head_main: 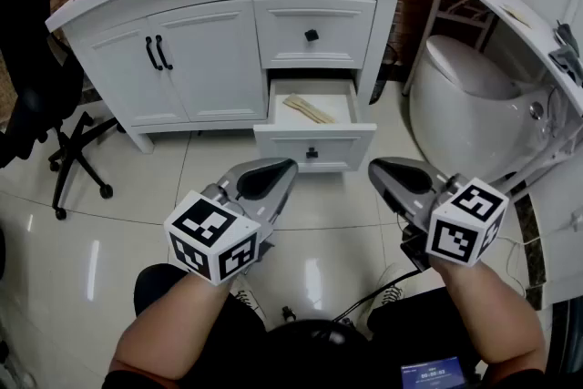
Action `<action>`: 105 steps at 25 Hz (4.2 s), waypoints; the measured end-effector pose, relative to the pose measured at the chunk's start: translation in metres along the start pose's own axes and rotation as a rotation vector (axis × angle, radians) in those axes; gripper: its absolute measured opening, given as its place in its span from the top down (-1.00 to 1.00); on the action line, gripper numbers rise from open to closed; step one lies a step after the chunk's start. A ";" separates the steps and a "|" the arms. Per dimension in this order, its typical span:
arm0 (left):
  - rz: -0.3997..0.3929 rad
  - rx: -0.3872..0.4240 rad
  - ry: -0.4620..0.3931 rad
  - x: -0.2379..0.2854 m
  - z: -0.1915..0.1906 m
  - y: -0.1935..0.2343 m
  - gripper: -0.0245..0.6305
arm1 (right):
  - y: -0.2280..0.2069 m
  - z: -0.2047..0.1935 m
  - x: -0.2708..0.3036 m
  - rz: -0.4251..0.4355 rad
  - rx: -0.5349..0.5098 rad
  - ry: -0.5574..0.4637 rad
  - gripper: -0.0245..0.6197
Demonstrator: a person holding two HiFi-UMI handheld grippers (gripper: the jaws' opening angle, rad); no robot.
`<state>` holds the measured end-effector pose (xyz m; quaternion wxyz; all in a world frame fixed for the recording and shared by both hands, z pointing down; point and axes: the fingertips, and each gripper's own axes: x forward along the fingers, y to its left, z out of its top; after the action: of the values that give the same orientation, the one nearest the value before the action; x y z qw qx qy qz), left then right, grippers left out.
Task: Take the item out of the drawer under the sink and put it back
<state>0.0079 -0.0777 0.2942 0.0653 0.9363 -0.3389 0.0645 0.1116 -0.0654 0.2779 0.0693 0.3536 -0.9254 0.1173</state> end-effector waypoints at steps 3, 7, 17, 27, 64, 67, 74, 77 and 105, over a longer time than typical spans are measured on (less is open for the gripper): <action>0.000 0.008 0.000 0.000 0.000 0.001 0.91 | 0.001 0.002 0.000 0.000 0.006 -0.014 0.90; -0.010 -0.008 -0.009 0.001 0.003 0.002 0.91 | 0.000 0.005 0.004 0.005 0.038 -0.023 0.90; -0.024 -0.046 -0.024 0.019 0.007 0.020 0.91 | -0.011 0.007 0.032 0.035 0.043 -0.003 0.90; 0.038 -0.056 0.014 0.045 -0.013 0.075 0.91 | -0.070 0.005 0.075 0.000 0.083 0.007 0.90; 0.021 -0.134 0.049 0.082 -0.031 0.113 0.91 | -0.224 -0.055 0.279 0.006 -0.319 0.620 0.79; 0.021 -0.142 0.047 0.083 -0.032 0.115 0.91 | -0.225 -0.080 0.294 0.038 -0.321 0.697 0.74; 0.018 -0.155 0.043 0.084 -0.030 0.120 0.91 | -0.231 -0.123 0.316 0.039 -0.377 0.870 0.67; 0.019 -0.165 0.039 0.084 -0.030 0.122 0.91 | -0.233 -0.134 0.322 0.044 -0.368 0.908 0.67; 0.002 -0.168 0.023 0.081 -0.024 0.117 0.91 | -0.240 -0.144 0.325 -0.012 -0.393 0.955 0.84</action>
<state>-0.0071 -0.2134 0.3401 0.1473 0.9264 -0.3434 0.0468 0.0382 -0.4080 0.5259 0.5499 0.2463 -0.7931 0.0892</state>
